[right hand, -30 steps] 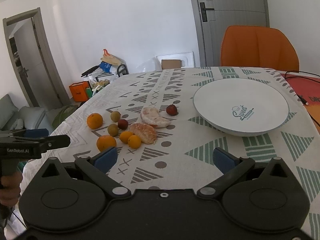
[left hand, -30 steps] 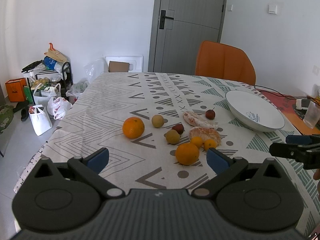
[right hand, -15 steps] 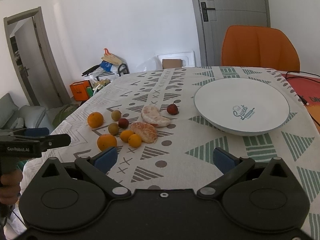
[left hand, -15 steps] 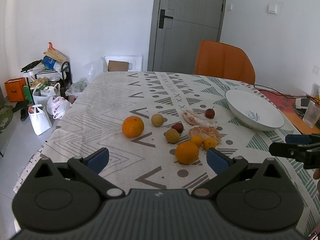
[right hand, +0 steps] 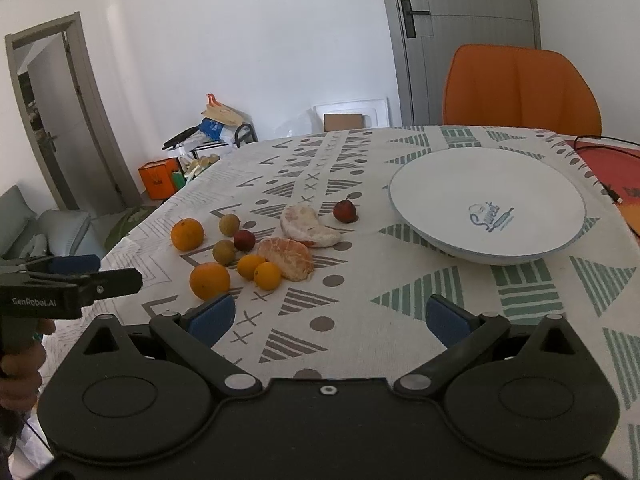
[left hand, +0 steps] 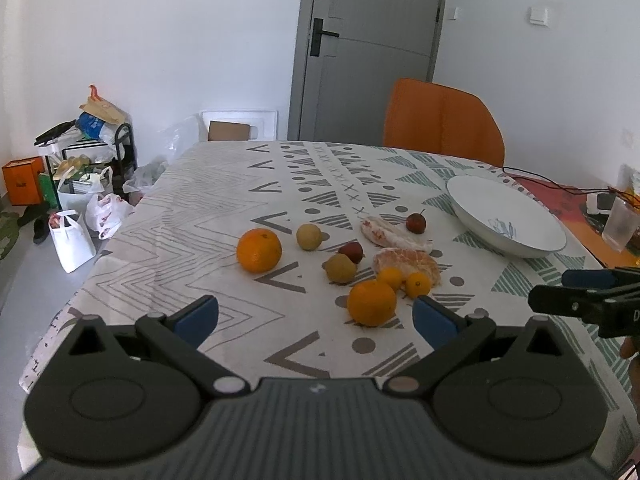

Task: Organize fruits
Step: 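Lower the left gripper onto the large orange and close on it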

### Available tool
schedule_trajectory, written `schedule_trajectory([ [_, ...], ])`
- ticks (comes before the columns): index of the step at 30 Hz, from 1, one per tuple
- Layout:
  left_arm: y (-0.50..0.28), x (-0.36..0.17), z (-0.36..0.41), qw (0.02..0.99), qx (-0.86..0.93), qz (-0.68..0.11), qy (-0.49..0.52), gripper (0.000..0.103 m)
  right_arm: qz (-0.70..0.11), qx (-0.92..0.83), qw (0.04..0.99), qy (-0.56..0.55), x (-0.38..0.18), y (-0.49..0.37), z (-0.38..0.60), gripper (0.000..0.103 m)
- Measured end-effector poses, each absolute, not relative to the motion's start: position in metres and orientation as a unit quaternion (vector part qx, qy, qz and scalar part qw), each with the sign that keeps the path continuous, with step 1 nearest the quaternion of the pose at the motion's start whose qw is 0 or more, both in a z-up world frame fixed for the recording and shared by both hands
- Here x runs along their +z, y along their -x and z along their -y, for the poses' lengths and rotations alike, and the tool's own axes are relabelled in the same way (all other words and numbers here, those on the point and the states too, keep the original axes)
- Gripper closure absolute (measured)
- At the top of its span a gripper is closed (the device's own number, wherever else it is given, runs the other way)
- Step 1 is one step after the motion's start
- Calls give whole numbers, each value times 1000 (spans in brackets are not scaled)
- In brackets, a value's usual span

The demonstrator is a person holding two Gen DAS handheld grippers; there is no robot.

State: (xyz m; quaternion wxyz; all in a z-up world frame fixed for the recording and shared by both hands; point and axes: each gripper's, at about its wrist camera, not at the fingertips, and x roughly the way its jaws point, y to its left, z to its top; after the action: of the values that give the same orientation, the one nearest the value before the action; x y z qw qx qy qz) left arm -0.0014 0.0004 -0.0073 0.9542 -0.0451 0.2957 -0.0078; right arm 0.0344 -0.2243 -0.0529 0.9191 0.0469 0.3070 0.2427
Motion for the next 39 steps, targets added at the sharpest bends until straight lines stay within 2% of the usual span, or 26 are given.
schedule_trajectory([
  [8,-7,-14,7,957,-27,-285,42,3,-295,251,921,-33,-60,-35,212,0],
  [17,-24,-26,18,955,-50,-288,44,16,-300,255,918,-39,-70,-46,203,1],
  [20,-32,-31,18,953,-55,-295,50,24,-300,256,917,-50,-75,-52,203,3],
  [24,-43,-39,17,946,-60,-311,62,36,-305,264,914,-55,-79,-57,199,9],
  [26,-49,-44,17,944,-65,-317,68,38,-302,266,914,-55,-79,-58,194,10],
  [27,-51,-47,16,943,-68,-318,70,43,-300,267,914,-56,-79,-59,192,10],
  [30,-56,-53,12,941,-74,-318,93,67,-299,270,913,-58,-79,-62,184,15],
  [39,-49,-50,0,944,-48,-315,83,67,-307,281,907,-70,-85,-71,168,24],
])
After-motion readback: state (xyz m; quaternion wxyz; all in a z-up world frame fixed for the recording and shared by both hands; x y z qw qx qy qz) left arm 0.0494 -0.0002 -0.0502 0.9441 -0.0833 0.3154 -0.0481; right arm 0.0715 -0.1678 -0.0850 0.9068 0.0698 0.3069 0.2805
